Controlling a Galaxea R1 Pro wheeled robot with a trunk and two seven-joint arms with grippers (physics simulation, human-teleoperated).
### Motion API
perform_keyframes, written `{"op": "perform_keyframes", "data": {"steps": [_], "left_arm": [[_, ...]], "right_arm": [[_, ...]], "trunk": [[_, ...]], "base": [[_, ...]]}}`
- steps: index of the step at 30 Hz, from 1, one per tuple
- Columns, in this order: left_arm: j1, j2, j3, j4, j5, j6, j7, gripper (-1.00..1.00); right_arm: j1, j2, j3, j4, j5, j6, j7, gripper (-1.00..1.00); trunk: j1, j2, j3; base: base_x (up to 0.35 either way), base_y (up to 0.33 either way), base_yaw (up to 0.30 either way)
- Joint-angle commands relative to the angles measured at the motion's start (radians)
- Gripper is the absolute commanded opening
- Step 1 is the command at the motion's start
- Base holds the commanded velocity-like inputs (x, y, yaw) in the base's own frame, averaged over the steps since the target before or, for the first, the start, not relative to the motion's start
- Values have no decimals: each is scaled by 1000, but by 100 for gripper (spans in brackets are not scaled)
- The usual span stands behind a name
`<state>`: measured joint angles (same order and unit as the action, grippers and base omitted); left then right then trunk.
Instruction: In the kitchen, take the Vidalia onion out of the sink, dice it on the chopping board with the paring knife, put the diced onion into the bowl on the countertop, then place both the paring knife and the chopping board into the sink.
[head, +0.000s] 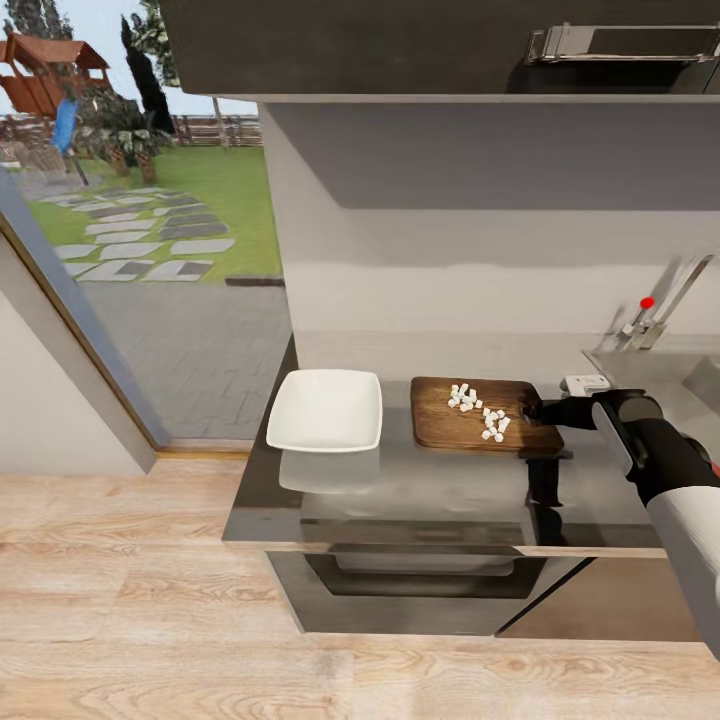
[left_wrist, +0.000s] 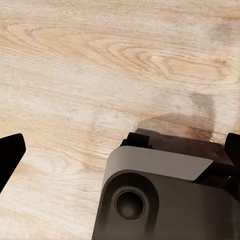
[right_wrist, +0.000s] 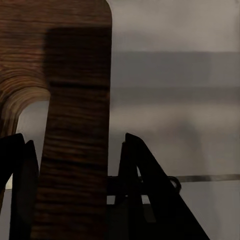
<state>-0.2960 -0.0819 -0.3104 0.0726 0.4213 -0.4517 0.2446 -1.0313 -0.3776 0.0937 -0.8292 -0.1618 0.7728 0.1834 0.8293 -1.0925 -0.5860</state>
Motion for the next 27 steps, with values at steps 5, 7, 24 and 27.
{"op": "perform_keyframes", "data": {"steps": [5, 7, 24, 27], "left_arm": [[-2, -1, -9, 4, 5, -5, 2, 100], [-2, -1, -9, 4, 5, -5, 2, 100], [-2, -1, -9, 4, 5, -5, 2, 100], [-2, -1, -9, 4, 5, -5, 2, 100]], "right_arm": [[0, -16, 4, 18, 18, 10, -2, -100], [0, -16, 3, 18, 18, 12, -2, -100], [0, -12, 5, 10, 6, 21, 2, -100], [0, -12, 5, 8, 5, 24, 3, -100]], "trunk": [[0, 0, -1], [0, 0, -1], [0, 0, -1], [0, 0, -1]], "base": [[0, 0, 0], [0, 0, 0], [0, 0, 0], [0, 0, 0]]}}
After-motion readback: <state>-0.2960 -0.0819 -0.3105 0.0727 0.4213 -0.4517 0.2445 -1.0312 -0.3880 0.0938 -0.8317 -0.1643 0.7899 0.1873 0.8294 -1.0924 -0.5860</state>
